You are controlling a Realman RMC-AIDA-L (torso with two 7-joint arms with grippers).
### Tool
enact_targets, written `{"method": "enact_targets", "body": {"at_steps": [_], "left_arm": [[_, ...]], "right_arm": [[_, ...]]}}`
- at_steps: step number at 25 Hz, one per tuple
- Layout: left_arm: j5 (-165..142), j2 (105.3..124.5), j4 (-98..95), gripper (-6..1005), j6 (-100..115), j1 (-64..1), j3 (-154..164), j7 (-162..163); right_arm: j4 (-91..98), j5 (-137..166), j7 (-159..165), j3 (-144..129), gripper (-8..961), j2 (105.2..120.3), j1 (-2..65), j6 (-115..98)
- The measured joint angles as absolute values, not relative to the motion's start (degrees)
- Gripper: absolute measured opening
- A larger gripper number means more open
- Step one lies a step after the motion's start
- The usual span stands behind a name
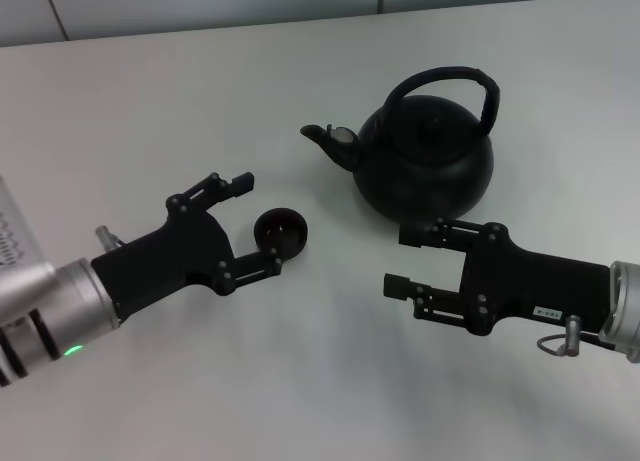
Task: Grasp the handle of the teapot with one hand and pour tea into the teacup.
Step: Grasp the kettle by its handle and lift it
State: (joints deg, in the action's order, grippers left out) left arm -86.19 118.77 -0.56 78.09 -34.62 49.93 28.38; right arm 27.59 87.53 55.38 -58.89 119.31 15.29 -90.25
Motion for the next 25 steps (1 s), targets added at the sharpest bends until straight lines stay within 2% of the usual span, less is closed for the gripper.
{"method": "enact_targets", "body": {"at_steps": [7, 14, 25], "left_arm": [[-86.18, 118.53, -9.32, 858, 85.56, -30.09, 52.90, 35.08], [-86.16, 118.23, -18.24, 858, 92.60, -26.60, 54.50, 43.99], [-86.12, 118.02, -22.82, 857, 94.30, -25.07, 53.95, 49.34]], "right_arm": [[27.30, 87.41, 55.37, -53.57, 652, 119.45, 14.68, -89.87], [26.47, 86.99, 53.18, -45.90, 651, 119.53, 11.30, -90.69], [23.03, 84.31, 48.71, -33.77, 651, 119.59, 7.87, -91.25]]}}
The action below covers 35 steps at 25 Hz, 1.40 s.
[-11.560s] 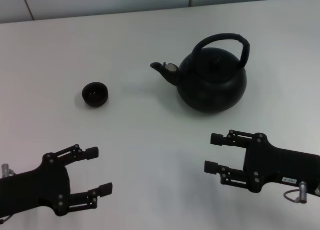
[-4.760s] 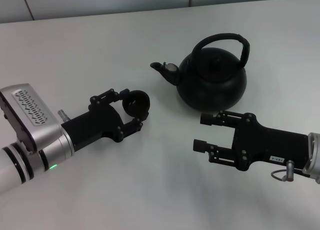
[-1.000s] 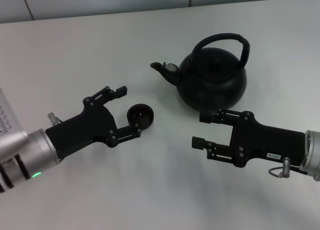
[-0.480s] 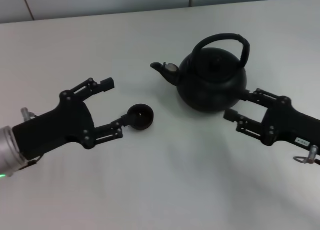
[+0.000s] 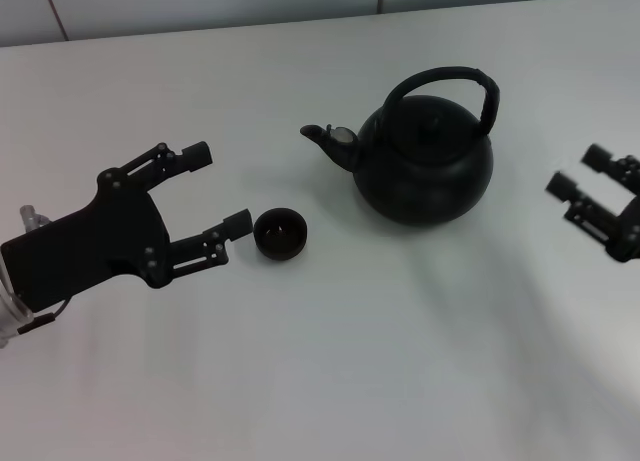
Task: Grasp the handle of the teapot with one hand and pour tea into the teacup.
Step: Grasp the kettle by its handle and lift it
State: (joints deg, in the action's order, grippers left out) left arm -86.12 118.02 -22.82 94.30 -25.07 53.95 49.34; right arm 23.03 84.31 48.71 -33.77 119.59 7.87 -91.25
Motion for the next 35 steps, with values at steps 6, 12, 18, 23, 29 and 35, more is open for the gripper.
{"method": "enact_targets", "body": {"at_steps": [6, 12, 18, 23, 29, 35], "left_arm": [[-86.12, 118.03, -22.87, 857, 92.43, -25.05, 53.93, 49.18], [-86.13, 118.03, -22.90, 857, 91.72, -24.97, 53.92, 49.00], [-86.10, 117.99, -23.75, 858, 90.48, -24.29, 53.78, 48.91], [-85.97, 117.97, -23.86, 859, 89.65, -24.16, 53.79, 48.86], [-85.86, 118.01, -23.86, 859, 89.20, -24.28, 53.79, 48.79], [-85.82, 118.11, -23.83, 858, 88.88, -24.52, 53.78, 48.15]], "right_arm": [[18.75, 84.27, 46.53, -25.72, 651, 119.54, 9.82, -90.28], [15.84, 84.27, 45.02, -24.30, 652, 119.56, 13.74, -85.45], [13.05, 84.61, 42.83, -24.63, 652, 119.48, 17.47, -82.05], [12.26, 84.90, 42.78, -24.74, 652, 119.39, 19.29, -79.60], [10.89, 85.09, 42.75, -25.82, 652, 119.36, 21.74, -76.57], [10.60, 85.15, 42.73, -26.87, 651, 119.36, 22.76, -75.16]]}}
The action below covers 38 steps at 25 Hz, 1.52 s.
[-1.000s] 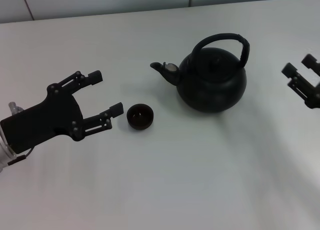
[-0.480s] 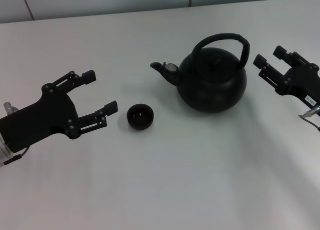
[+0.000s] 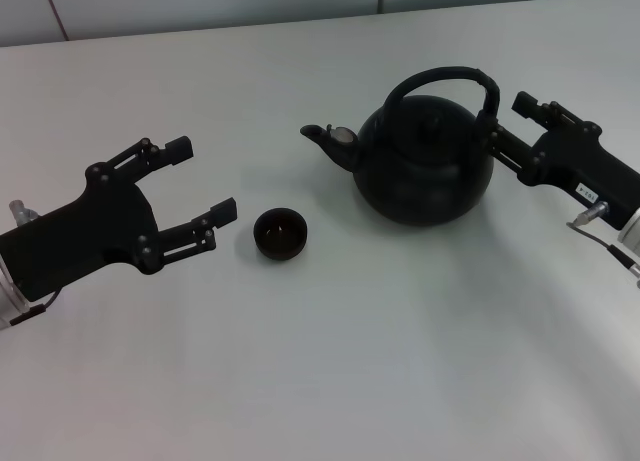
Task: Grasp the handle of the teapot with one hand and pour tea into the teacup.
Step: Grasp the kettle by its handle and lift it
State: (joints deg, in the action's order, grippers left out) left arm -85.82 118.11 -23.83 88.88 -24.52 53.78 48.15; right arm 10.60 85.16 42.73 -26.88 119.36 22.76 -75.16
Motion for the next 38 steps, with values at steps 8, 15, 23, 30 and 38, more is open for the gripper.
{"method": "enact_targets", "body": {"at_steps": [8, 15, 23, 30, 38], "left_arm": [[-85.98, 118.18, -23.82, 857, 87.43, -24.84, 53.79, 48.11], [-86.06, 118.31, -23.82, 858, 87.04, -24.87, 54.06, 48.08], [-86.12, 118.30, -23.76, 859, 86.33, -24.88, 54.22, 47.64], [-86.00, 118.35, -23.66, 858, 86.29, -24.87, 54.25, 46.81], [-85.96, 118.39, -23.57, 858, 85.51, -24.93, 54.21, 46.65]], "right_arm": [[9.25, 84.77, 42.69, -26.39, 651, 119.43, 24.49, -71.40], [9.05, 84.52, 42.69, -25.00, 651, 119.48, 25.36, -69.52], [8.96, 84.42, 42.69, -22.48, 652, 119.52, 25.72, -69.08], [8.96, 84.37, 42.70, -22.95, 652, 119.53, 26.04, -69.08], [8.87, 84.70, 42.69, -23.04, 511, 119.53, 26.36, -69.08]]}}
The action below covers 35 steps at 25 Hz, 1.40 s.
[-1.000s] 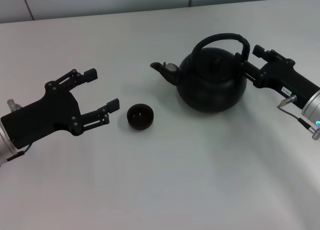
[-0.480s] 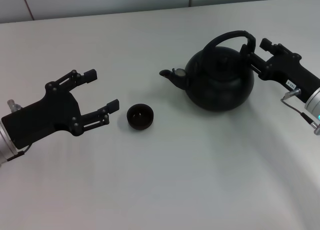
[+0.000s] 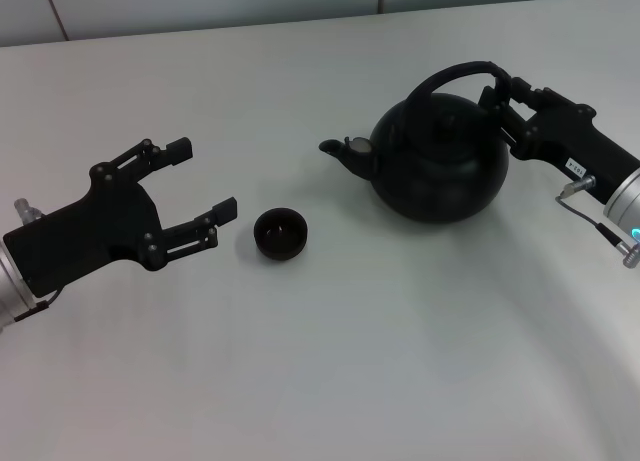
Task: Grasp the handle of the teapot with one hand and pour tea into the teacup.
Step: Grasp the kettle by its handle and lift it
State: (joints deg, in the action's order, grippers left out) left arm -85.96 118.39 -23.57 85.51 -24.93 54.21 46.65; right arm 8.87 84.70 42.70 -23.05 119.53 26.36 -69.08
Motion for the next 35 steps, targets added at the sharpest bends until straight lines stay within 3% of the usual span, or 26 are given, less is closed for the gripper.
{"method": "enact_targets", "body": {"at_steps": [16, 35], "left_arm": [[-85.84, 118.38, -23.73, 858, 84.78, -25.15, 54.12, 45.82], [-85.77, 118.29, -23.49, 857, 84.73, -25.20, 53.87, 45.79]], "right_arm": [[8.33, 84.96, 42.69, -23.14, 145, 119.45, 27.27, -66.56], [8.28, 84.97, 42.71, -23.23, 123, 119.45, 28.68, -67.68]]}}
